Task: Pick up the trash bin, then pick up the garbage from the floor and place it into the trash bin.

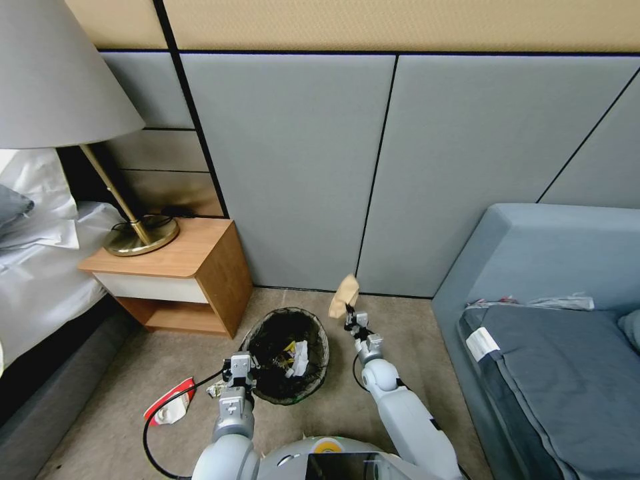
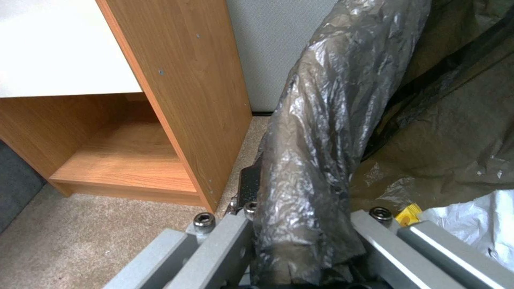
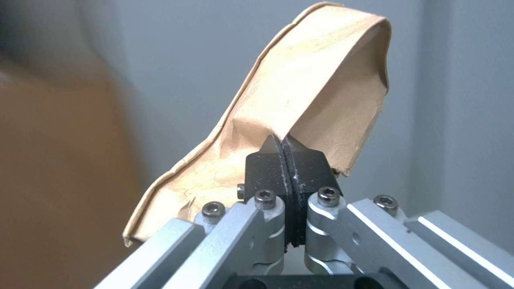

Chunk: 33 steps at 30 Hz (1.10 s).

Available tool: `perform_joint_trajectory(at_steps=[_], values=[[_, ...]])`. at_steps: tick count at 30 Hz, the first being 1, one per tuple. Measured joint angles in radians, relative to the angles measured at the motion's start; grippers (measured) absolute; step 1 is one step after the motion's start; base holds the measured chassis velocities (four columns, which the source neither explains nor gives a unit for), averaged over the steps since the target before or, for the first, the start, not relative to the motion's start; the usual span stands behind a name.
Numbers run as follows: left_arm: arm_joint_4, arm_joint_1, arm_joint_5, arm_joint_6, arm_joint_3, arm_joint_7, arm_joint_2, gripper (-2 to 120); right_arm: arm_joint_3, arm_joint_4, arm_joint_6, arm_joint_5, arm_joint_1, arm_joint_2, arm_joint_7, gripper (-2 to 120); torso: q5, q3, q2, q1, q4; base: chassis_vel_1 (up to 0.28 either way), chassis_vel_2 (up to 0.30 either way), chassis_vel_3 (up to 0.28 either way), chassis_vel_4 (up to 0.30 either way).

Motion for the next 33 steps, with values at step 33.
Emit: perform_joint_trajectory(at_steps=[33], values=[[0.003, -0.009, 0.001, 0.004, 0.006, 0.0, 0.003, 0, -0.133, 0.15, 0.197, 0.035, -0.238, -0.073, -0.387, 0, 0.0002, 0.0, 0.0, 0.0, 0.0, 0.0, 0.0, 0.0, 0.0]])
